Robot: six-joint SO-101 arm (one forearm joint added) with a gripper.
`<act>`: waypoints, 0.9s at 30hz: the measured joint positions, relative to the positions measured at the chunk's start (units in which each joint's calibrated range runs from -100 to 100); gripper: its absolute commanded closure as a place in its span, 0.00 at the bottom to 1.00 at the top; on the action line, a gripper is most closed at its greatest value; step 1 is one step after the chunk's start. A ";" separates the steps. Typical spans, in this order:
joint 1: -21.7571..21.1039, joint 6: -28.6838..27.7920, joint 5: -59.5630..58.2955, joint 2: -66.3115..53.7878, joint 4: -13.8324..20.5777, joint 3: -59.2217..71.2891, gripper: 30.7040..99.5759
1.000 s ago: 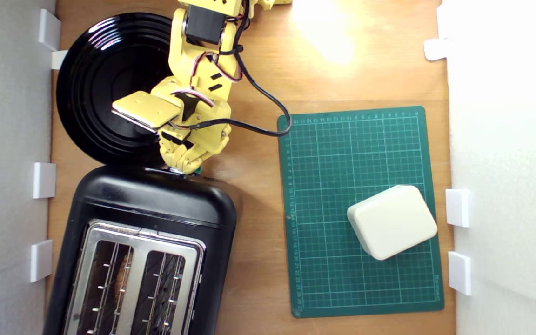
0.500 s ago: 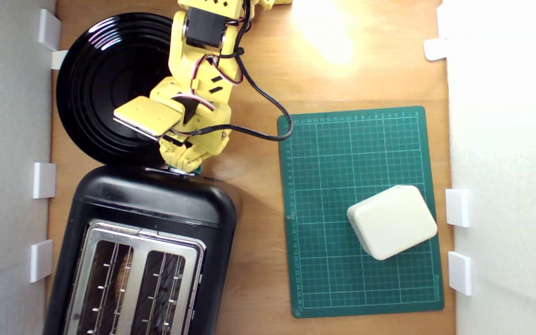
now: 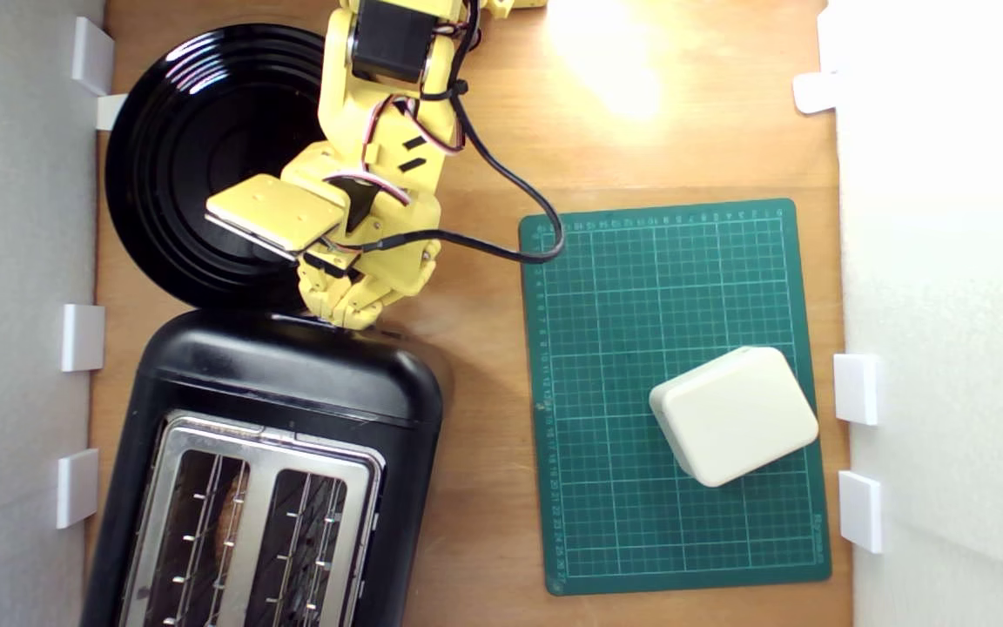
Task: Start toaster
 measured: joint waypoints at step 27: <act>-11.75 -2.21 4.77 -49.69 -11.27 38.18 0.99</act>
